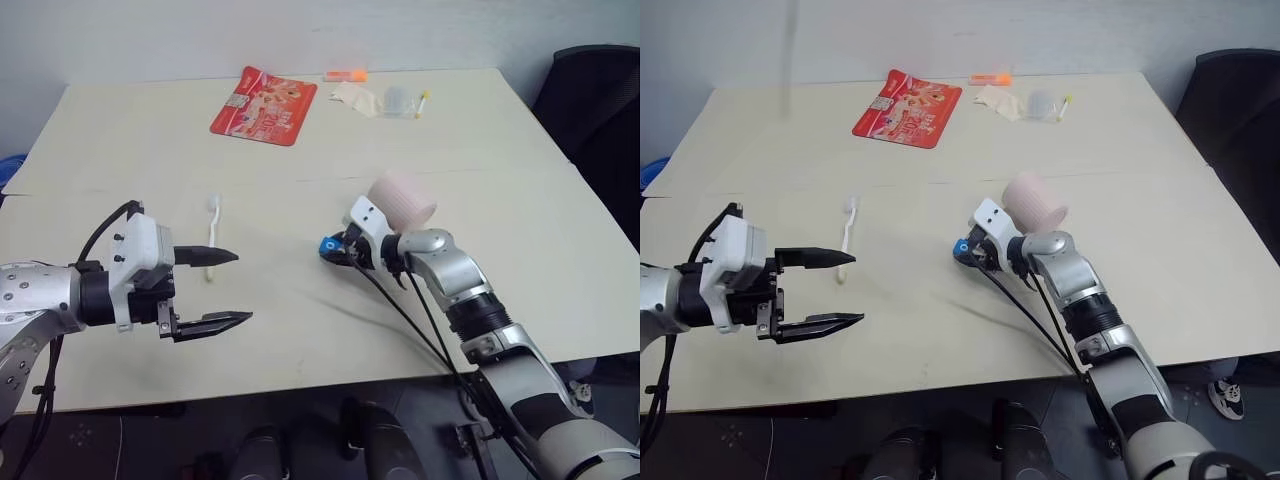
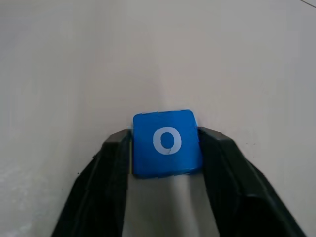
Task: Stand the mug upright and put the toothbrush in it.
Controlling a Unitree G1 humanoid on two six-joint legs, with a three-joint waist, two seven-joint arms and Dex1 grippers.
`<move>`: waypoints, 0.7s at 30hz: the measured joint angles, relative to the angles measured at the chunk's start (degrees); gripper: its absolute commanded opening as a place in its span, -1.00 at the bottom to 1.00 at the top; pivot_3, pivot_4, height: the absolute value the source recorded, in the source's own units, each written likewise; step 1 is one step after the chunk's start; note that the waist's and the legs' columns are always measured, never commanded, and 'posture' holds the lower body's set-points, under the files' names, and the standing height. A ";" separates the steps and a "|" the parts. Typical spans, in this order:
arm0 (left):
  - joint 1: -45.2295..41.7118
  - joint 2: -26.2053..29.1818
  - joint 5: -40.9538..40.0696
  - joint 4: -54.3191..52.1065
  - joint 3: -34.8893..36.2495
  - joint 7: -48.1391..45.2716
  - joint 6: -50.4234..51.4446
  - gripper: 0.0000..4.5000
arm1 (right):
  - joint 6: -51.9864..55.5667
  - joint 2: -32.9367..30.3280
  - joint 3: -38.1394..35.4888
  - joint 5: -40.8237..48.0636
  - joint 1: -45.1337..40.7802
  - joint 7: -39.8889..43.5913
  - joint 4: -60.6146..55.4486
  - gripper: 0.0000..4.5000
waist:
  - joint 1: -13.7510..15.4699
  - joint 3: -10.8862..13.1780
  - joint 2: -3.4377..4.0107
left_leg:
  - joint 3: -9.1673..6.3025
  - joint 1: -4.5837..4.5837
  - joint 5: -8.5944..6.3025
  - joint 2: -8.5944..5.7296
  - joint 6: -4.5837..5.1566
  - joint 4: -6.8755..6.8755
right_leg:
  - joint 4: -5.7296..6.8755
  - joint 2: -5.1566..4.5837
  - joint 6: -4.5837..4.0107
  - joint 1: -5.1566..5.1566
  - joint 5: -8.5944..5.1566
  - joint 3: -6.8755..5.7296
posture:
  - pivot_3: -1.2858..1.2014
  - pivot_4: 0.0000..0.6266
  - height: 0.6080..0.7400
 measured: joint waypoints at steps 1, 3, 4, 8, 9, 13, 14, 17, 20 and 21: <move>-0.54 -0.13 0.20 0.49 -0.48 0.05 -0.20 1.00 | 0.01 -0.08 0.02 -0.07 0.43 0.27 -0.64 -0.35 | 0.02 0.00 0.00 | 0.00 0.00 0.00 0.00 0.00 0.00 | 0.00 0.01 0.00 0.00 0.00 0.00 | 0.03 -0.52 1.00; -1.27 -0.72 0.68 1.23 -1.61 0.18 -0.59 1.00 | 0.40 -0.39 -0.03 0.05 2.03 1.14 -3.28 -0.35 | 0.03 -0.01 0.00 | 0.01 0.00 0.00 -0.01 0.00 0.00 | 0.00 0.01 0.00 0.00 0.00 0.00 | 0.03 -0.52 1.00; -1.67 -1.15 0.88 1.36 -2.17 0.15 -0.69 1.00 | 1.34 -0.49 -0.20 0.41 2.92 1.50 -4.95 -0.35 | 0.06 -0.01 0.00 | 0.01 -0.01 0.00 -0.01 0.00 0.00 | -0.01 0.02 0.00 0.00 0.00 0.00 | 0.03 -0.52 1.00; -4.23 -1.47 1.26 1.74 -4.56 -0.53 -1.15 1.00 | 7.35 -1.20 -0.41 2.62 6.60 2.09 -13.55 -0.35 | 0.15 0.00 0.00 | 0.00 -0.04 0.00 -0.01 0.00 0.00 | 0.00 0.02 0.00 -0.03 0.00 -0.01 | 0.03 -0.52 1.00; -5.44 -1.64 1.24 2.21 -5.25 -0.76 -1.15 1.00 | 9.10 -1.72 -0.93 3.30 7.66 1.71 -17.02 -0.35 | 0.17 0.00 0.00 | 0.00 -0.05 0.00 -0.02 0.00 0.00 | 0.00 0.02 0.00 -0.04 0.00 -0.01 | 0.03 -0.52 1.00; -10.44 -3.77 2.02 6.10 -8.45 -1.83 -2.40 1.00 | 15.88 -2.85 -7.65 6.66 8.93 -2.92 -30.59 -0.35 | 0.32 0.00 -0.01 | -0.01 -0.05 0.00 -0.09 0.01 0.00 | 0.03 0.04 0.00 -0.04 0.00 -0.01 | 0.03 -0.52 1.00; -13.19 -5.16 3.46 7.89 -10.60 -1.92 -3.36 1.00 | 18.23 -2.98 -10.53 7.40 8.91 -5.35 -34.72 -0.35 | 0.63 -0.01 -0.01 | -0.03 -0.05 0.02 -0.14 0.02 0.00 | 0.03 0.03 0.01 -0.02 0.00 -0.03 | 0.03 -0.52 1.00; -21.13 -8.99 5.99 12.82 -15.79 -2.63 -4.80 1.00 | 26.39 -4.37 -19.42 9.52 10.35 -11.97 -46.59 -0.35 | 1.82 -0.04 -0.07 | -0.04 -0.09 0.03 -0.41 0.03 0.01 | 0.02 0.04 0.02 -0.02 0.01 -0.05 | 0.03 -0.52 1.00; -25.95 -11.66 7.78 16.71 -18.93 -4.33 -6.63 1.00 | 32.87 -5.04 -30.68 13.11 16.07 -16.14 -55.68 -0.35 | 2.21 -0.08 -0.13 | -0.04 -0.16 0.00 -0.47 0.08 0.00 | -0.07 0.04 0.05 -0.03 0.02 -0.07 | 0.03 -0.52 1.00; -27.68 -13.01 8.85 18.53 -20.09 -4.79 -7.64 1.00 | 34.84 -3.30 -35.73 14.64 17.34 -18.00 -57.99 -0.35 | 2.45 -0.08 -0.13 | -0.04 -0.17 0.01 -0.49 0.09 0.01 | -0.06 0.06 0.08 -0.03 0.03 -0.09 | 0.03 -0.52 1.00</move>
